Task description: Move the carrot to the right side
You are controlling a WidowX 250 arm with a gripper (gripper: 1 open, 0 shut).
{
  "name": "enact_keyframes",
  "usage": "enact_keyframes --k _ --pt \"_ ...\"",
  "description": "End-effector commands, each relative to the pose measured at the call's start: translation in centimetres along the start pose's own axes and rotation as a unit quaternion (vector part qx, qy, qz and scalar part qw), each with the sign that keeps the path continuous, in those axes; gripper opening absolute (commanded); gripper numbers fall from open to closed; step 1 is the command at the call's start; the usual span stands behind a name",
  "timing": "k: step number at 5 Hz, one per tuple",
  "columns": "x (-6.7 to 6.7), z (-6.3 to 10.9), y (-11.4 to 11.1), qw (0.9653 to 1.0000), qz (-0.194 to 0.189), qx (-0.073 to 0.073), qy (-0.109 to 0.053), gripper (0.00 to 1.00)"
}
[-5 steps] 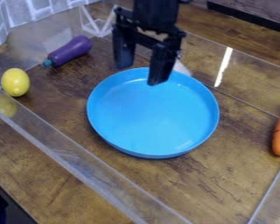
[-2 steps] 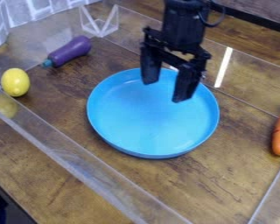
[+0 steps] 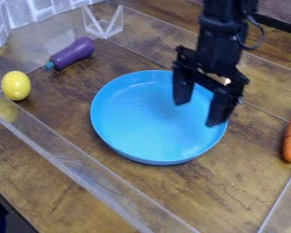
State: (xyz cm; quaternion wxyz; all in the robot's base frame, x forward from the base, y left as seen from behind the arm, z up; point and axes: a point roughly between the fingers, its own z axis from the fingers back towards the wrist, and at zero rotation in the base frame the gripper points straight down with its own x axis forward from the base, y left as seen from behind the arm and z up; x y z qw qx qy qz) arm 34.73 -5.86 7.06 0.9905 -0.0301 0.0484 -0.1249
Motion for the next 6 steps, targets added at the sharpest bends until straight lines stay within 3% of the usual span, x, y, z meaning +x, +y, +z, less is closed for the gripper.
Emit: enact_keyframes --k 1,3,5,6 --pt "1.5 0.8 -2.4 0.9991 -0.008 0.004 -0.041 1.0" --pt "5.4 1.3 -6.0 0.997 -0.01 0.01 -0.076 1.0" --pt "6.7 0.2 -4.6 0.9962 -0.032 0.011 -0.081 1.0" --pt "7.2 0.3 -4.3 0.9963 -0.025 0.013 -0.082 1.0"
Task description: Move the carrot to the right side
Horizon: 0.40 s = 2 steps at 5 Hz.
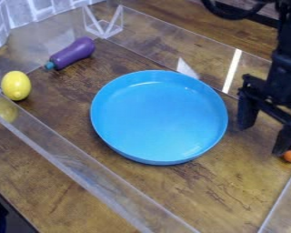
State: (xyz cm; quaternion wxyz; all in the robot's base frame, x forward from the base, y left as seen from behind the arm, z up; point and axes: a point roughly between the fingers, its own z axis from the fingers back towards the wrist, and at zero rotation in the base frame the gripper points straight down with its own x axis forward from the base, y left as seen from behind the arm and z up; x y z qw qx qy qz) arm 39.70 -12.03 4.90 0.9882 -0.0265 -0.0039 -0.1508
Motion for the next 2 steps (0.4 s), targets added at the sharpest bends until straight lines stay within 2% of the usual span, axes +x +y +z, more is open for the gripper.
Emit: enact_keyframes --k 1,2 --pt "1.29 2.34 0.63 0.9993 0.011 0.003 -0.036 1.0" --pt "1.75 2.66 0.76 0.999 0.019 0.005 -0.041 1.0"
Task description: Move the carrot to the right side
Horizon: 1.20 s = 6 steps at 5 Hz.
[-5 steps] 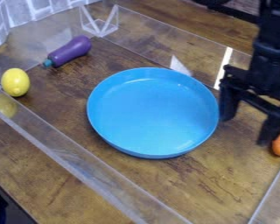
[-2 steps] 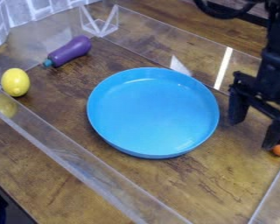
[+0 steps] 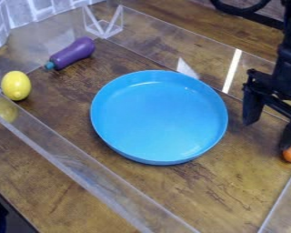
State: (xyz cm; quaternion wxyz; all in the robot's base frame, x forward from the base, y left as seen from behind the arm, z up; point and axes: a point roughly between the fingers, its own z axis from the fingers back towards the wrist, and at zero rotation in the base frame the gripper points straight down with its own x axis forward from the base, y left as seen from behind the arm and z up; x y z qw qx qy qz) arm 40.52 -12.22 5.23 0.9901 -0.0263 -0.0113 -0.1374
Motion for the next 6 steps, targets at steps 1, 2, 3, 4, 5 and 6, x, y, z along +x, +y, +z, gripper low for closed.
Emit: enact_keyframes --k 1,2,3,4,5,6 --pt "1.3 1.4 1.8 0.9989 0.028 0.006 -0.038 1.0" --pt "2.3 -0.7 1.8 0.9992 0.0 0.001 -0.04 0.0" --pt "2.9 -1.4 2.1 0.9989 -0.024 0.002 -0.041 0.0" --pt "3.4 -0.7 1.3 0.9989 -0.021 0.006 -0.041 0.0" --pt "3.9 -0.1 0.6 0.9989 -0.018 0.01 -0.041 0.0" --pt "4.1 0.9 0.9 0.9983 -0.041 0.012 -0.04 0.0"
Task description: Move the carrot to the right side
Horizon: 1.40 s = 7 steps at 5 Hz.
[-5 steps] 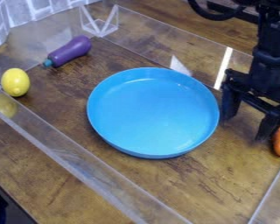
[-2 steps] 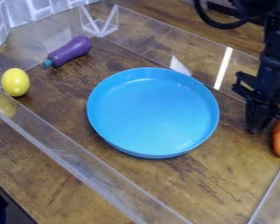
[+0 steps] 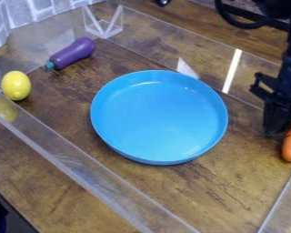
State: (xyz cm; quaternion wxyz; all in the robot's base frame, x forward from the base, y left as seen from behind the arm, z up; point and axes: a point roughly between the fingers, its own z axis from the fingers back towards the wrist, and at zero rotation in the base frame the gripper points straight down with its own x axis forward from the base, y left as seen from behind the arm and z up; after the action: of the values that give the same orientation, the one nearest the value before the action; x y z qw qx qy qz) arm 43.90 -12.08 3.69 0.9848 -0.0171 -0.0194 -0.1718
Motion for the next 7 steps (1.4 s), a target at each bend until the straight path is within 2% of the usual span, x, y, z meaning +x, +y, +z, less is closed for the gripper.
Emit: enact_keyframes --k 1,2,4,7 --pt "1.0 4.4 0.5 0.9989 -0.026 0.004 -0.039 0.0" --pt "1.1 5.5 1.1 0.9981 -0.046 0.005 -0.041 0.0" --pt "1.2 5.8 0.2 0.9991 -0.018 0.008 -0.038 0.0" --pt "0.2 4.1 1.6 0.9981 0.047 0.016 -0.037 0.0"
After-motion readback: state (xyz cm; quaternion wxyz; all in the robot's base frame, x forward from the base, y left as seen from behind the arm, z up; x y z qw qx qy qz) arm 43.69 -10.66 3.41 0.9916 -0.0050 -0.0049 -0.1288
